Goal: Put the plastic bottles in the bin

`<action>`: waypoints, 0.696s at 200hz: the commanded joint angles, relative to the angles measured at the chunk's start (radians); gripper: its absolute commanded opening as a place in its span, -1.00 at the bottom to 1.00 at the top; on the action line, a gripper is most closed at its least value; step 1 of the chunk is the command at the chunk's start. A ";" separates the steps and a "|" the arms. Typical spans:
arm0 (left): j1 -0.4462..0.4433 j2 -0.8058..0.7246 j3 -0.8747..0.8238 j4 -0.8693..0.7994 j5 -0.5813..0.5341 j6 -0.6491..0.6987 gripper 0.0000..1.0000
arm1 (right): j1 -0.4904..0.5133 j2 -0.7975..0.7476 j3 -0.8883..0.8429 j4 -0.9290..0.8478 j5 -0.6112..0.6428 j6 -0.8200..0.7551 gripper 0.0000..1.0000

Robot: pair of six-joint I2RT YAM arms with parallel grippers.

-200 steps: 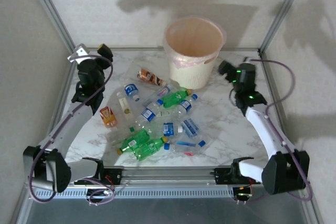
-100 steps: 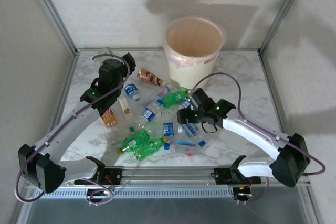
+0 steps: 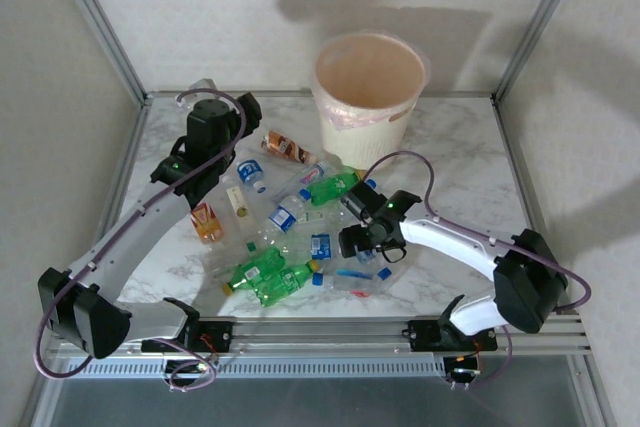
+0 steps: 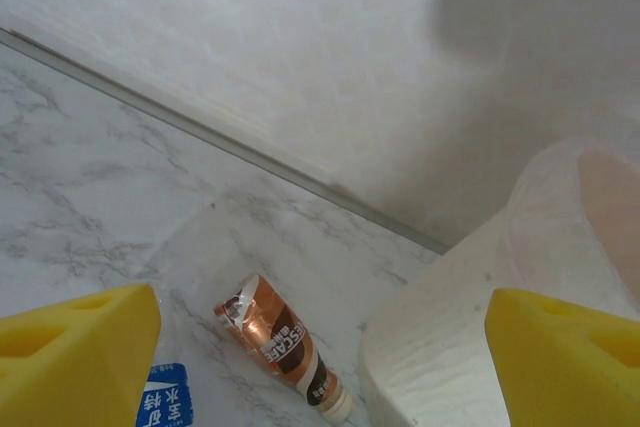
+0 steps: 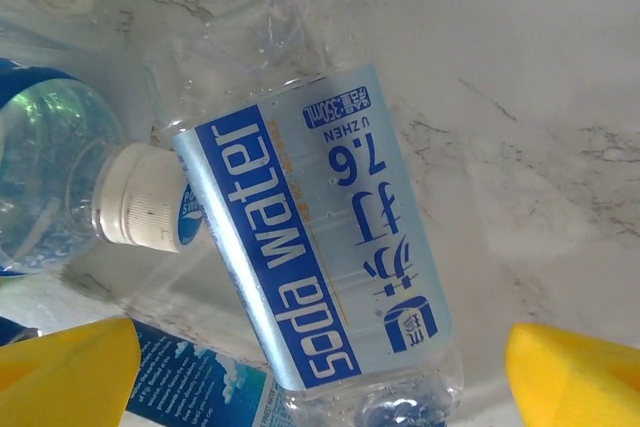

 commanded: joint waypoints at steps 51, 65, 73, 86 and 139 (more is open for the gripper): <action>0.018 -0.007 -0.002 -0.032 0.038 0.019 0.60 | 0.003 0.132 -0.010 -0.020 0.059 0.053 0.82; 0.018 -0.004 -0.004 -0.031 0.044 0.018 0.58 | -0.002 0.158 -0.007 -0.013 0.060 0.053 0.78; 0.018 -0.004 -0.004 -0.031 0.049 0.018 0.57 | -0.006 0.165 -0.008 -0.007 0.058 0.052 0.76; 0.018 0.000 -0.004 -0.030 0.055 0.016 0.55 | -0.015 0.167 -0.018 0.008 0.058 0.056 0.72; 0.018 0.013 -0.005 -0.028 0.061 0.007 0.48 | -0.070 0.158 -0.057 0.090 0.076 0.082 0.57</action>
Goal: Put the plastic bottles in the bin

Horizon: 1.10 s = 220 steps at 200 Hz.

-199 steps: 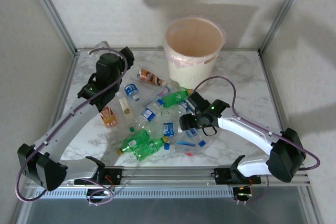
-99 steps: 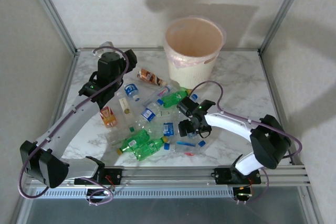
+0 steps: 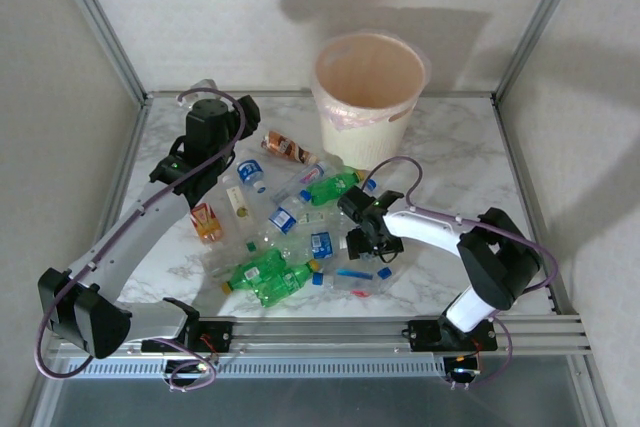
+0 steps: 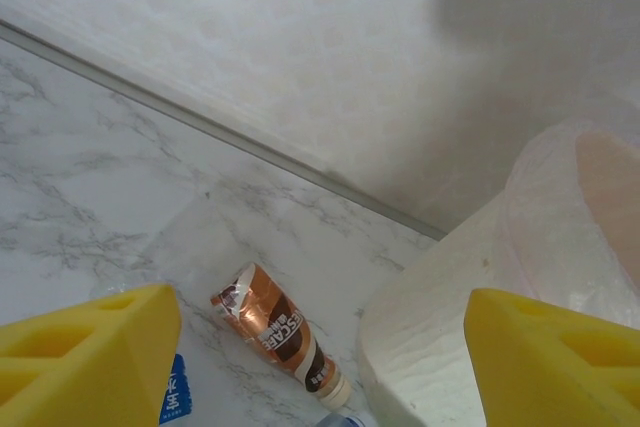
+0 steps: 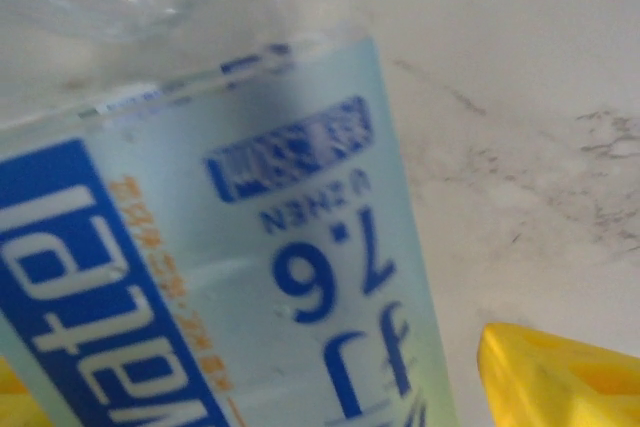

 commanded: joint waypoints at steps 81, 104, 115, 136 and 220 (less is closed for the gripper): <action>0.008 0.028 -0.016 -0.012 0.008 -0.027 0.42 | -0.022 -0.092 -0.038 0.025 0.077 0.048 0.28; 0.008 0.028 -0.018 -0.011 0.007 -0.028 0.43 | -0.022 -0.147 -0.039 0.011 0.087 0.066 0.20; 0.009 0.030 -0.018 -0.009 0.005 -0.027 0.43 | -0.023 -0.170 -0.038 0.003 0.091 0.076 0.16; 0.008 0.036 -0.016 -0.001 0.007 -0.027 0.43 | -0.023 -0.181 -0.043 -0.010 0.094 0.091 0.12; 0.010 0.078 0.046 -0.003 0.040 -0.031 0.44 | -0.019 -0.375 0.319 -0.335 0.111 0.124 -0.03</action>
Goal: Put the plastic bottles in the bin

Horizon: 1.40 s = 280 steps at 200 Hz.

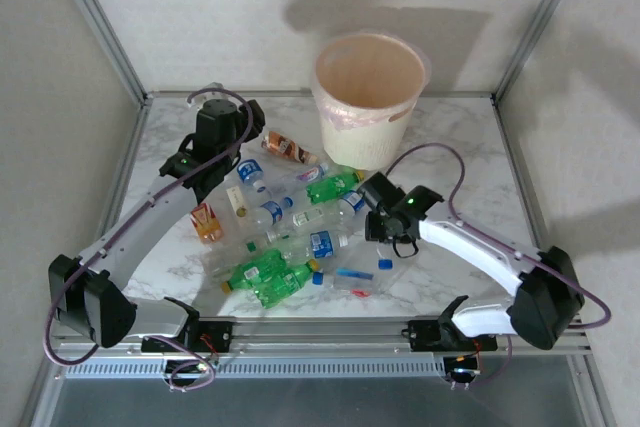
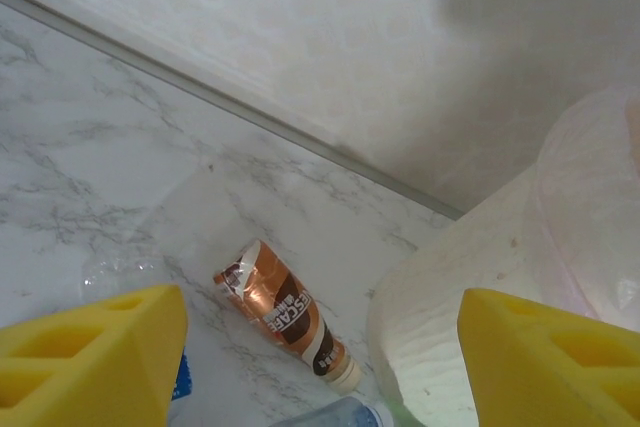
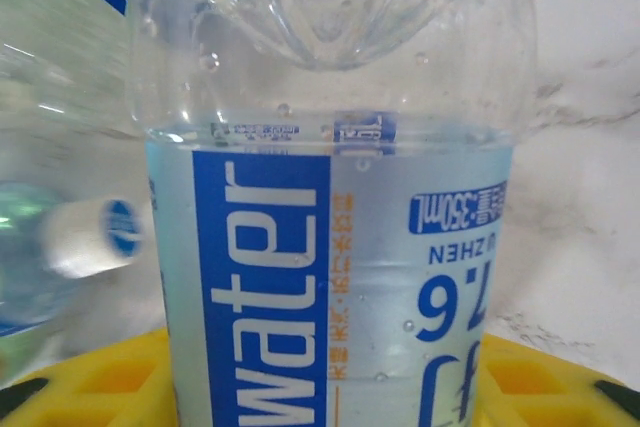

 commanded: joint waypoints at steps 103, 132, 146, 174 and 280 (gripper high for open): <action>0.010 0.033 0.052 -0.058 0.030 -0.027 0.43 | -0.178 0.344 1.137 -0.067 0.095 -0.191 -0.05; 0.011 0.014 0.033 -0.088 0.019 -0.038 0.43 | -0.284 0.421 1.195 0.035 0.026 -0.204 -0.05; 0.014 0.002 0.020 -0.102 0.007 -0.039 0.43 | -0.330 0.444 1.195 0.086 -0.011 -0.204 -0.04; 0.026 -0.010 -0.002 -0.127 -0.008 -0.053 0.44 | -0.383 0.502 1.207 0.141 -0.058 -0.213 -0.05; 0.106 0.119 -0.005 -0.117 0.086 -0.169 0.63 | -0.404 0.655 1.336 0.182 -0.131 -0.266 0.65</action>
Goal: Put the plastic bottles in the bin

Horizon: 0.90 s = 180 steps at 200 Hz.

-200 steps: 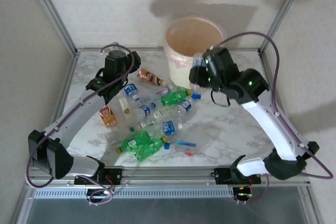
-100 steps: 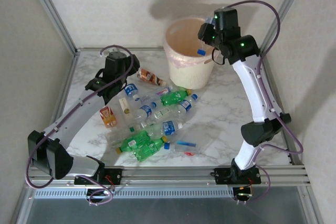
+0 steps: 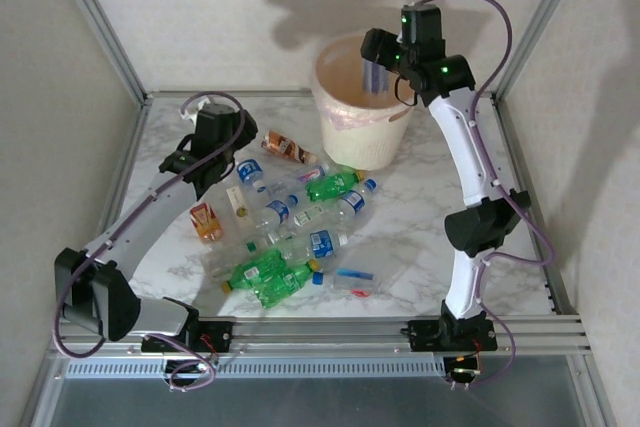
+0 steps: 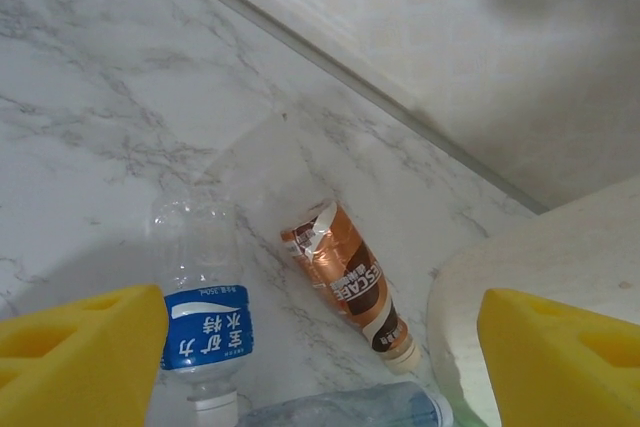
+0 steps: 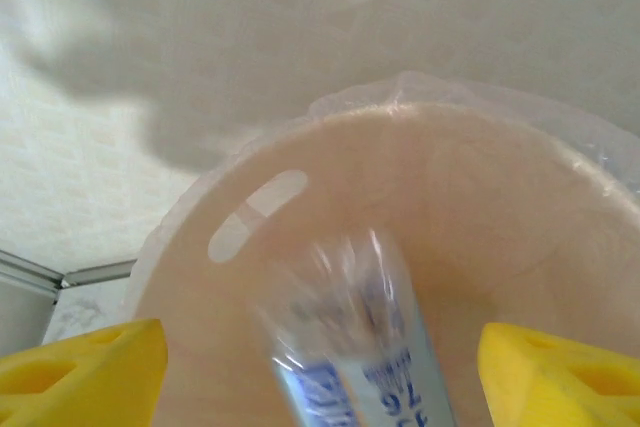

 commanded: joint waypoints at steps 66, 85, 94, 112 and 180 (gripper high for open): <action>0.024 0.321 0.210 -0.109 0.125 -0.284 0.55 | 0.090 -0.233 -0.199 0.025 0.033 -0.088 0.64; 0.023 0.391 0.288 -0.160 0.107 -0.313 0.55 | 0.145 -0.302 -0.284 0.003 0.089 -0.094 0.63; 0.021 0.416 0.328 -0.167 0.106 -0.314 0.55 | 0.171 -0.334 -0.330 -0.004 0.109 -0.090 0.63; 0.018 0.479 0.410 -0.192 0.126 -0.312 0.57 | 0.216 -0.407 -0.438 -0.008 0.147 -0.067 0.63; -0.012 0.629 0.493 -0.235 0.159 -0.393 0.63 | 0.318 -0.683 -0.837 0.058 0.142 -0.035 0.60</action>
